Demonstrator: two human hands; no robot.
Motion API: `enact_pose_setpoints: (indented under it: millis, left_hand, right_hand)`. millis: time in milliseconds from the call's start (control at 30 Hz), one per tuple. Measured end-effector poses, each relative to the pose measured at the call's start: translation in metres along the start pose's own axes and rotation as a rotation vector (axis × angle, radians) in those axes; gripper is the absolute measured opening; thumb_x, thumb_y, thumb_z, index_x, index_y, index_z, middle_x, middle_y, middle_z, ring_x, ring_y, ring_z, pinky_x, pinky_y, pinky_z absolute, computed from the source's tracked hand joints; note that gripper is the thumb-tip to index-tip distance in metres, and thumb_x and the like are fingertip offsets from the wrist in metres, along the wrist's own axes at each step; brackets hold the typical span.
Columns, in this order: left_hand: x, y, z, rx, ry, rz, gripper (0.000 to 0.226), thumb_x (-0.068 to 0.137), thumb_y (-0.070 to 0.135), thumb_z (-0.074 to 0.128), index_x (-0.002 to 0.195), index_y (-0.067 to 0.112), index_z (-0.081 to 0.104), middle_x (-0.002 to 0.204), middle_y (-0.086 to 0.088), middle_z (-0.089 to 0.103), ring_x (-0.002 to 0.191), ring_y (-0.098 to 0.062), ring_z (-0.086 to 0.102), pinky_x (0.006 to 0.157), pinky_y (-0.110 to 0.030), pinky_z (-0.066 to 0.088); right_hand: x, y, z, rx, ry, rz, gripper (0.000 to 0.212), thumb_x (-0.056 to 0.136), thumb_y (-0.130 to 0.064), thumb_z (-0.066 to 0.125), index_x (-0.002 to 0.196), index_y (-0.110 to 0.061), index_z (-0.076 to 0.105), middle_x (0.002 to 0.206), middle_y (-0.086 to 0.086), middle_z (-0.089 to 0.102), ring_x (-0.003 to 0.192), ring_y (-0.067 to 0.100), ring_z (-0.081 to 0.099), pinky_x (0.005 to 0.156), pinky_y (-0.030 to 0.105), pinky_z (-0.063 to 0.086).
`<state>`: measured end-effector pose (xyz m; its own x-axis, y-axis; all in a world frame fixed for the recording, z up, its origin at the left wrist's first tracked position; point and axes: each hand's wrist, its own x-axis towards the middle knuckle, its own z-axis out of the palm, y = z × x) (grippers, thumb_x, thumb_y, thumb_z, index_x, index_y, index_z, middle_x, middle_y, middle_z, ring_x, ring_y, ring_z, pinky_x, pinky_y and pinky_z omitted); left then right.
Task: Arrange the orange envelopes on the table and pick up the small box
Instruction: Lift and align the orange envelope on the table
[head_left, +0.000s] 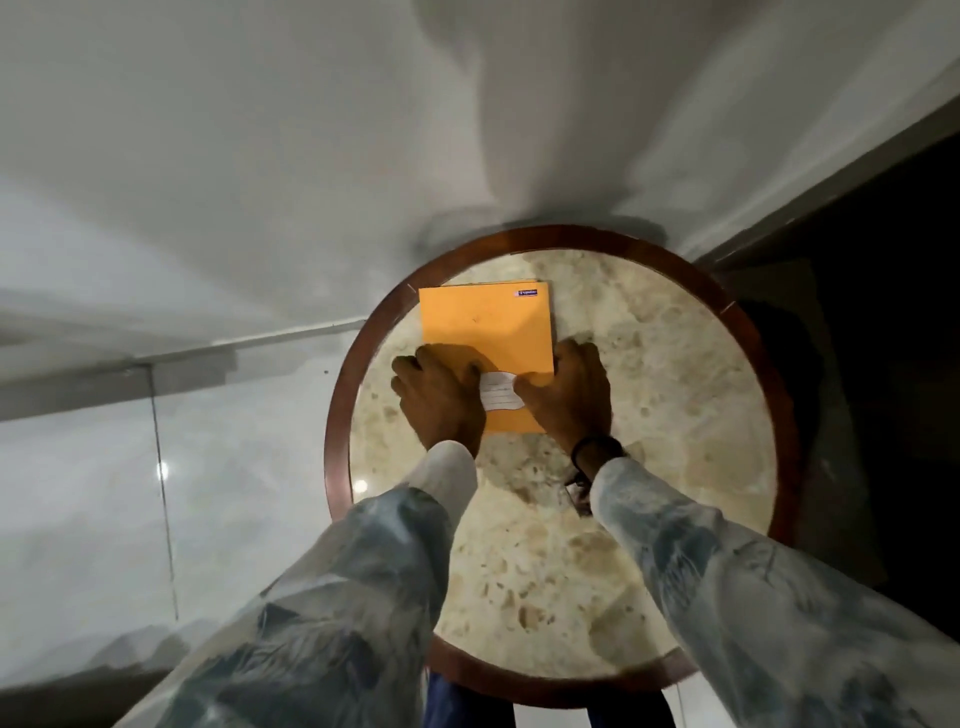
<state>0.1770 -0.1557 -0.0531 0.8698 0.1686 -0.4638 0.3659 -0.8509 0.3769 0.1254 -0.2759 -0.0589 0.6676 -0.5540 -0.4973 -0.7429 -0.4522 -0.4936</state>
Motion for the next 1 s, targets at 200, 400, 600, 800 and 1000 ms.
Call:
enact_pose_setpoints:
  millis: [200, 400, 600, 800, 1000]
  left_hand:
    - [0.037, -0.008, -0.012, -0.202, -0.216, -0.067, 0.064, 0.074, 0.048, 0.081, 0.123, 0.012, 0.061, 0.126, -0.012, 0.065, 0.116, -0.038, 0.061, 0.104, -0.057, 0.049]
    - [0.032, -0.009, -0.024, -0.239, -0.236, 0.448, 0.060, 0.087, 0.046, 0.065, 0.122, 0.001, 0.047, 0.118, -0.019, 0.057, 0.105, -0.038, 0.058, 0.088, -0.059, 0.051]
    - [0.014, -0.022, -0.029, -0.372, -0.040, 0.526, 0.054, 0.098, 0.045, 0.055, 0.139, 0.026, 0.026, 0.134, 0.010, 0.041, 0.120, -0.009, 0.045, 0.107, -0.025, 0.042]
    - [0.000, -0.034, -0.016, -0.304, -0.116, 0.415, 0.061, 0.099, 0.042, 0.055, 0.147, 0.016, 0.027, 0.145, -0.013, 0.044, 0.129, -0.029, 0.046, 0.112, -0.042, 0.040]
    - [0.017, -0.014, -0.014, -0.292, -0.103, 0.315, 0.065, 0.094, 0.037, 0.066, 0.146, 0.011, 0.036, 0.139, -0.014, 0.051, 0.125, -0.033, 0.050, 0.100, -0.039, 0.039]
  right_hand:
    - [0.019, -0.005, -0.001, 0.032, 0.005, 0.043, 0.038, 0.083, -0.035, 0.077, 0.101, -0.003, 0.066, 0.109, 0.018, 0.066, 0.105, 0.037, 0.062, 0.076, 0.034, 0.043]
    - [0.042, -0.028, -0.024, 0.372, -0.073, 0.086, 0.039, 0.092, -0.014, 0.072, 0.129, -0.003, 0.064, 0.127, 0.018, 0.070, 0.118, 0.037, 0.065, 0.103, 0.053, 0.053]
    - [-0.001, -0.037, -0.053, 0.541, 0.195, -0.232, 0.028, 0.087, -0.011, 0.078, 0.112, -0.004, 0.066, 0.121, 0.004, 0.059, 0.103, 0.003, 0.066, 0.086, 0.024, 0.061]
    - [-0.032, -0.020, -0.027, 0.317, 0.345, -0.389, 0.029, 0.086, -0.004, 0.079, 0.109, 0.009, 0.068, 0.113, 0.023, 0.061, 0.103, 0.034, 0.066, 0.083, 0.048, 0.062]
    - [0.018, -0.034, -0.035, 0.205, 0.196, -0.102, 0.037, 0.084, -0.028, 0.077, 0.117, -0.012, 0.071, 0.114, 0.013, 0.068, 0.099, 0.030, 0.068, 0.084, 0.045, 0.059]
